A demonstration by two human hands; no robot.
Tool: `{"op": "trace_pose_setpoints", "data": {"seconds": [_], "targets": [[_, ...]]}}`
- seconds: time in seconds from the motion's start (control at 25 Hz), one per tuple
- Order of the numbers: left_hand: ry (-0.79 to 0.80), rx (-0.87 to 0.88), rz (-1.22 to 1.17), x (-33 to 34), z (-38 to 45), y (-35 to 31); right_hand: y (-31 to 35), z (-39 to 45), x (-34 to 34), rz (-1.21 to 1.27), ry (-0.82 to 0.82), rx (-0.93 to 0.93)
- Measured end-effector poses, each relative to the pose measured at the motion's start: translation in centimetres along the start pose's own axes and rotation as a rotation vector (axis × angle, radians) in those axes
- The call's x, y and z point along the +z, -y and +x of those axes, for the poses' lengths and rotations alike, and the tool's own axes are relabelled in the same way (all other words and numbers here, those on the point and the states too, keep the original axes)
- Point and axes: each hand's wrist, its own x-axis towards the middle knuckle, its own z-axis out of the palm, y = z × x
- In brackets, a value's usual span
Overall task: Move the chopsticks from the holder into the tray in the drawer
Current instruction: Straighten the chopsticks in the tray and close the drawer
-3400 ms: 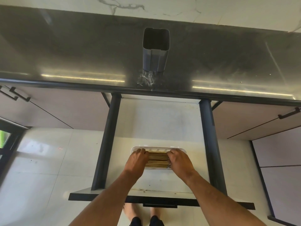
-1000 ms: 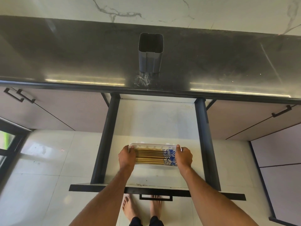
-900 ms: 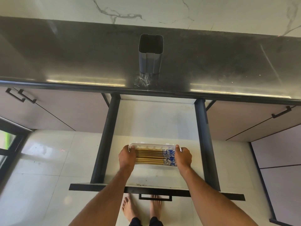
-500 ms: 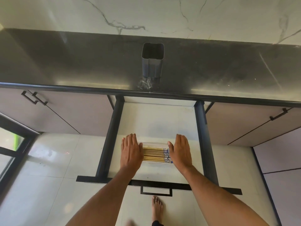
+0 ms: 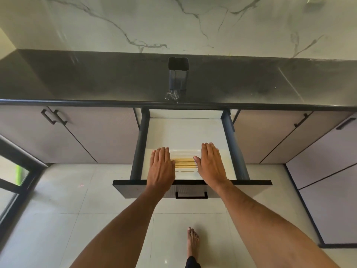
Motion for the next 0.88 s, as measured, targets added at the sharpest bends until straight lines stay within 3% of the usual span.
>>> {"op": "trace_pose_setpoints", "data": {"seconds": [0.32, 0.64, 0.88], "targets": [[-0.051, 0.066, 0.005, -1.0, -5.7, -1.3, 1.4, -6.1, -1.6, -0.023, -0.059, -0.031], [-0.024, 0.114, -0.055, 3.3, -10.3, -0.8, 1.9, -11.3, 2.2, -0.034, -0.047, -0.094], [0.016, 0.25, -0.045, 6.3, -12.1, 0.2, 1.6, -13.4, 5.8, -0.016, -0.005, -0.138]]}}
